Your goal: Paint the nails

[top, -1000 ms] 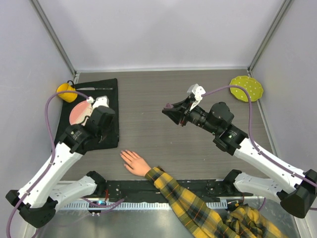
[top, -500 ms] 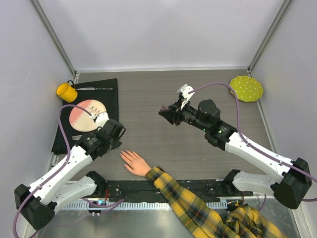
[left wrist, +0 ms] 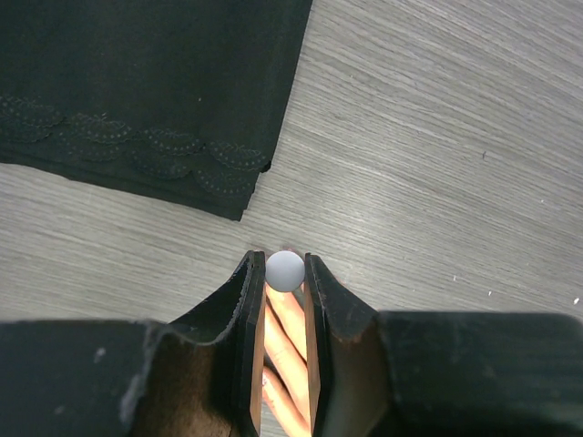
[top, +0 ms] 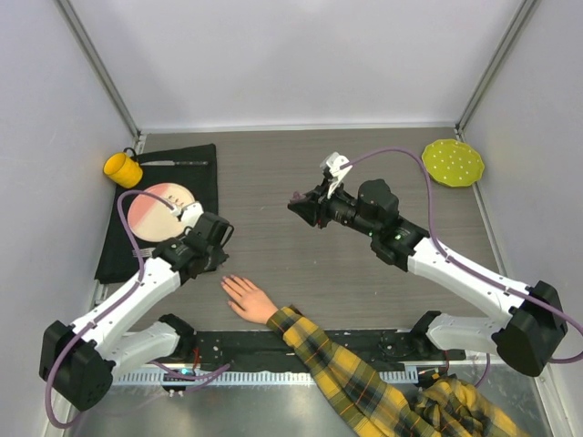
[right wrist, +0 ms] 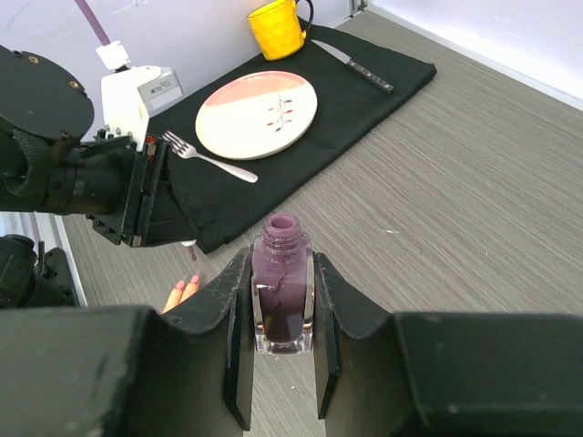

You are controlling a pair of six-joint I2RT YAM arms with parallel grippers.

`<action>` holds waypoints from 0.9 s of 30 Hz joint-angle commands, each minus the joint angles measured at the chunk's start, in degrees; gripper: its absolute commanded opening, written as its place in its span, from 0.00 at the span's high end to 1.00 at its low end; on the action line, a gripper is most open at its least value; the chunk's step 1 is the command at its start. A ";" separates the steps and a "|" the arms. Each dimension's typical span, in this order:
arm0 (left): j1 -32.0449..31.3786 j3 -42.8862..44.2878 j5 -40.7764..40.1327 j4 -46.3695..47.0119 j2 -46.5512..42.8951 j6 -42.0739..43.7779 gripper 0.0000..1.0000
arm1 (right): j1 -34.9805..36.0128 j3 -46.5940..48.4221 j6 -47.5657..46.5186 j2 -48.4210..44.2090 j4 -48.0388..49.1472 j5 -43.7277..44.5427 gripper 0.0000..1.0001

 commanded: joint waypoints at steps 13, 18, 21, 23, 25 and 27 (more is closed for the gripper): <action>2.00 -3.50 2.23 5.48 4.05 -0.05 1.00 | -0.75 2.48 -0.61 -0.16 4.16 -0.83 0.99; 2.00 -4.29 2.84 4.42 2.91 -0.84 1.00 | -0.75 2.13 -0.61 -0.51 4.34 -0.74 0.99; 2.00 -4.30 3.11 4.42 2.81 -0.93 1.00 | -0.75 1.95 -0.52 -0.34 4.60 -1.18 0.99; 2.00 -4.03 3.11 4.07 2.82 -0.93 1.00 | -0.75 2.04 -0.43 -0.34 4.34 -1.18 0.99; 2.00 -4.21 3.37 4.07 2.73 -0.93 1.00 | -0.75 2.04 -0.52 -0.42 4.34 -1.27 0.99; 2.00 -4.30 3.64 3.89 2.90 -1.10 1.00 | -0.75 1.95 -0.52 -0.60 4.34 -1.18 0.99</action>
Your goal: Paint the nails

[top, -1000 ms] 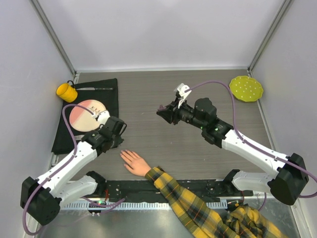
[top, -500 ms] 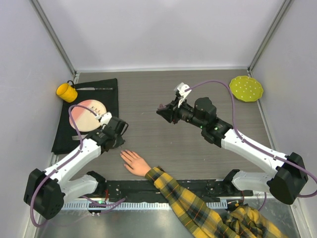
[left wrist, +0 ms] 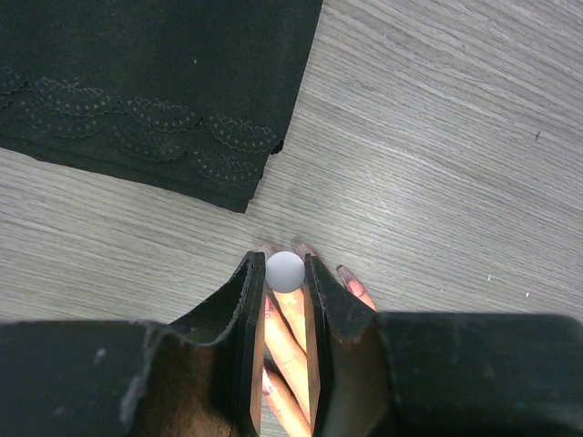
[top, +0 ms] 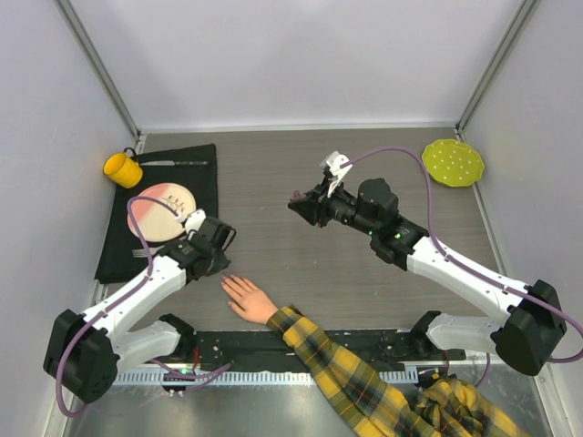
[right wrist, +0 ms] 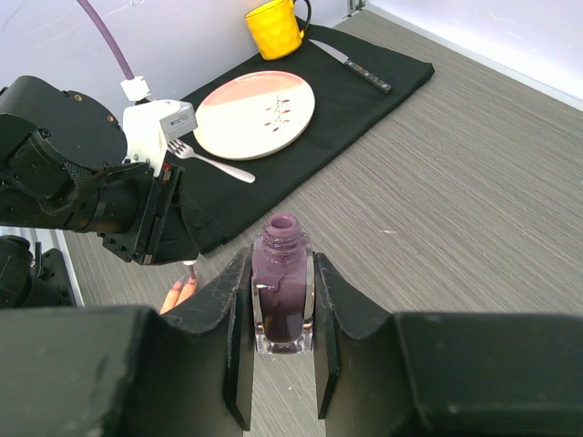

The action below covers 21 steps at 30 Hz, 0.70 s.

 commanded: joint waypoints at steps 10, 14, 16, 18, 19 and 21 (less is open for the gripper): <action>0.36 -0.27 -0.63 -1.27 -0.83 -1.46 1.00 | -0.27 1.78 -0.48 -0.99 3.86 -1.01 0.99; 0.36 -0.36 -0.54 -0.92 -0.40 -1.81 1.00 | -0.18 1.78 -0.30 -1.17 3.86 -1.27 0.99; 0.36 -0.27 -0.63 -0.66 0.13 -1.72 1.00 | -0.27 1.69 -0.39 -1.17 3.86 -1.18 0.99; 0.36 -0.19 -0.72 -0.13 0.31 -1.55 1.00 | -0.18 1.69 -0.39 -1.17 3.86 -1.09 0.99; 0.36 -0.10 -0.80 -0.13 0.40 -1.55 1.00 | -0.27 1.60 -0.56 -1.25 3.77 -1.09 0.99; 0.36 -0.10 -0.72 -0.31 0.66 -1.55 1.00 | -0.27 1.60 -0.56 -1.34 3.77 -1.01 0.99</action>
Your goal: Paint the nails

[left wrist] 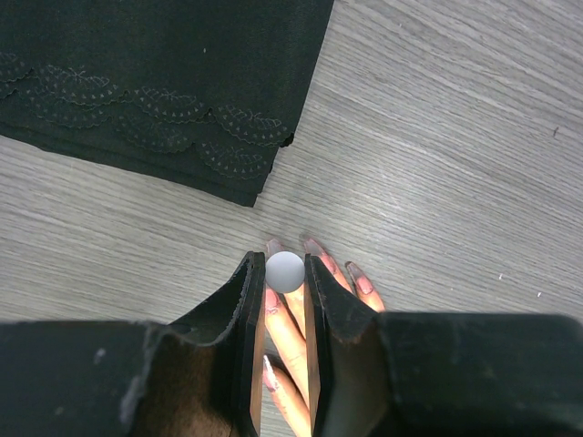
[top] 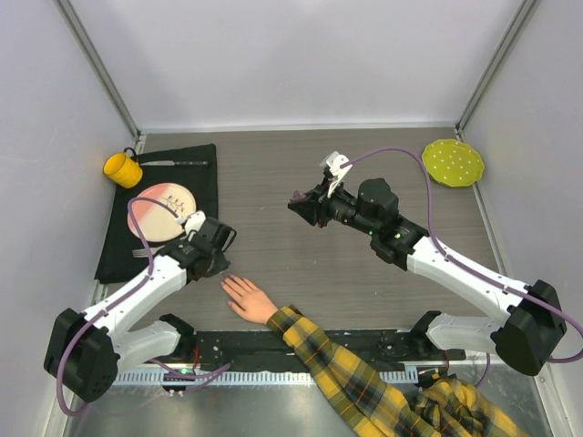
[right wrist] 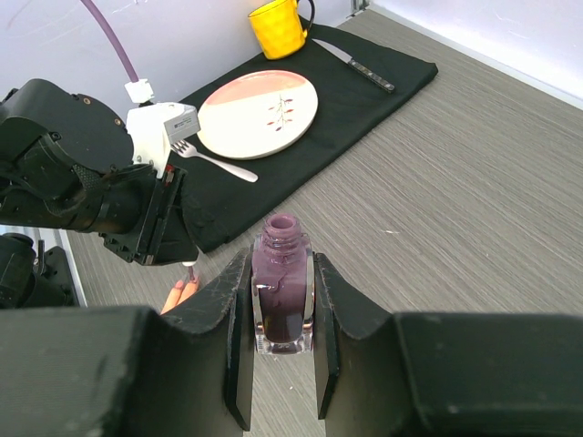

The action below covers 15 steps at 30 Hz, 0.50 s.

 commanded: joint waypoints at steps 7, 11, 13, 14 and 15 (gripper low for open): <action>0.36 0.01 -0.87 1.22 0.86 -0.80 1.00 | -0.18 1.69 -0.56 -1.17 3.86 -0.57 0.99; 0.36 -0.08 -0.96 1.31 1.12 -0.80 1.00 | -0.27 1.69 -0.56 -1.08 3.68 -0.40 0.99; 0.36 -0.08 -1.13 1.14 1.12 -0.80 1.00 | -0.27 1.51 -0.56 -1.08 3.77 -0.40 0.99; 0.36 -0.08 -1.31 1.14 0.95 -0.80 1.00 | -0.27 1.60 -0.56 -1.08 3.77 -0.48 0.99; 0.36 -0.08 -1.48 1.14 1.03 -0.89 1.00 | -0.27 1.60 -0.56 -0.99 3.86 -0.48 0.99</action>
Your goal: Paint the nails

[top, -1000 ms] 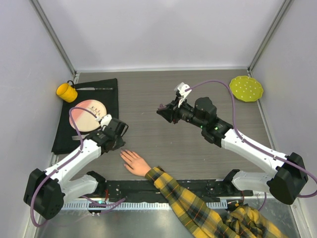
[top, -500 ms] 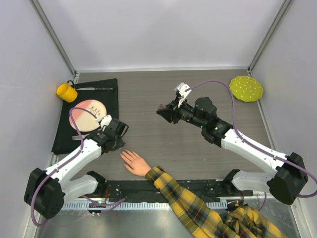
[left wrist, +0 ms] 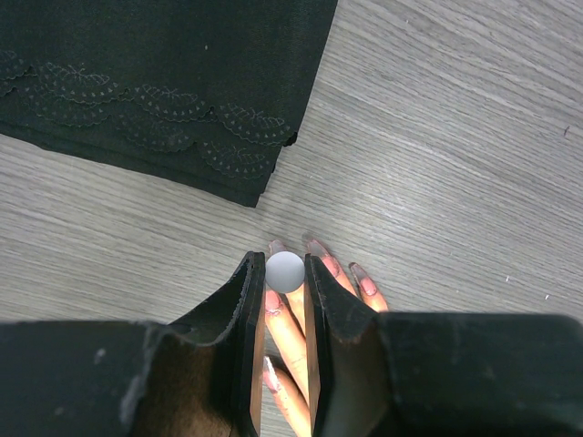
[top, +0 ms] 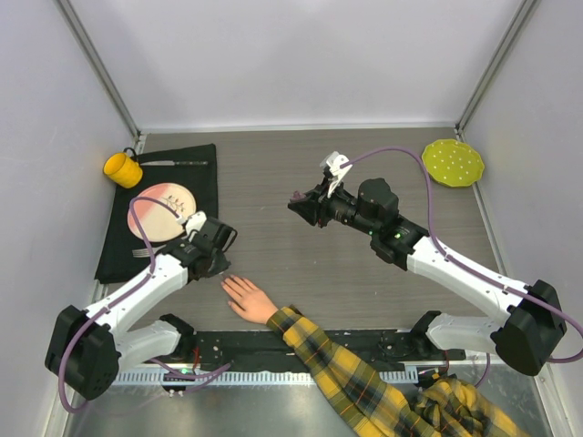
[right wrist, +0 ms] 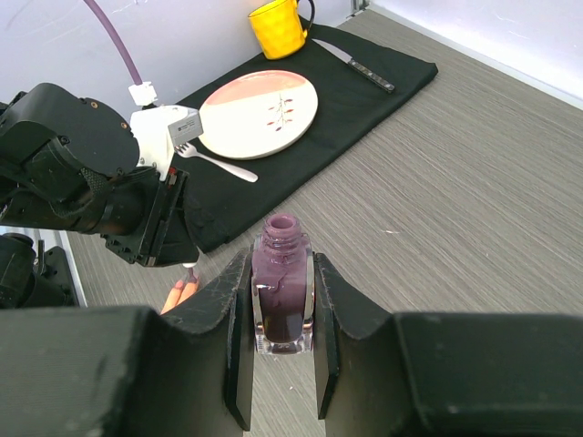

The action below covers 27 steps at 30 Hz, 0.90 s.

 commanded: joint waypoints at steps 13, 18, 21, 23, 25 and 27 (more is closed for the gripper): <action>1.06 0.19 -2.25 1.27 0.51 -0.36 1.00 | -0.36 1.78 -0.65 -0.99 3.68 -0.66 0.99; 1.32 0.19 -1.99 1.53 0.78 -0.01 1.00 | -0.36 1.86 -0.65 -0.82 3.68 -0.66 0.99; 1.59 0.10 -2.08 1.97 1.04 0.25 1.00 | -0.36 1.86 -0.74 -0.73 3.59 -0.66 0.99; 1.67 0.19 -2.08 2.06 1.22 0.34 1.00 | -0.36 1.95 -0.65 -0.73 3.51 -0.66 0.99; 1.85 0.19 -1.99 2.23 1.22 0.60 1.00 | -0.36 1.95 -0.83 -0.82 3.50 -0.66 0.99; 2.03 0.27 -1.81 2.24 1.48 0.87 1.00 | -0.36 2.04 -0.83 -0.82 3.42 -0.74 0.99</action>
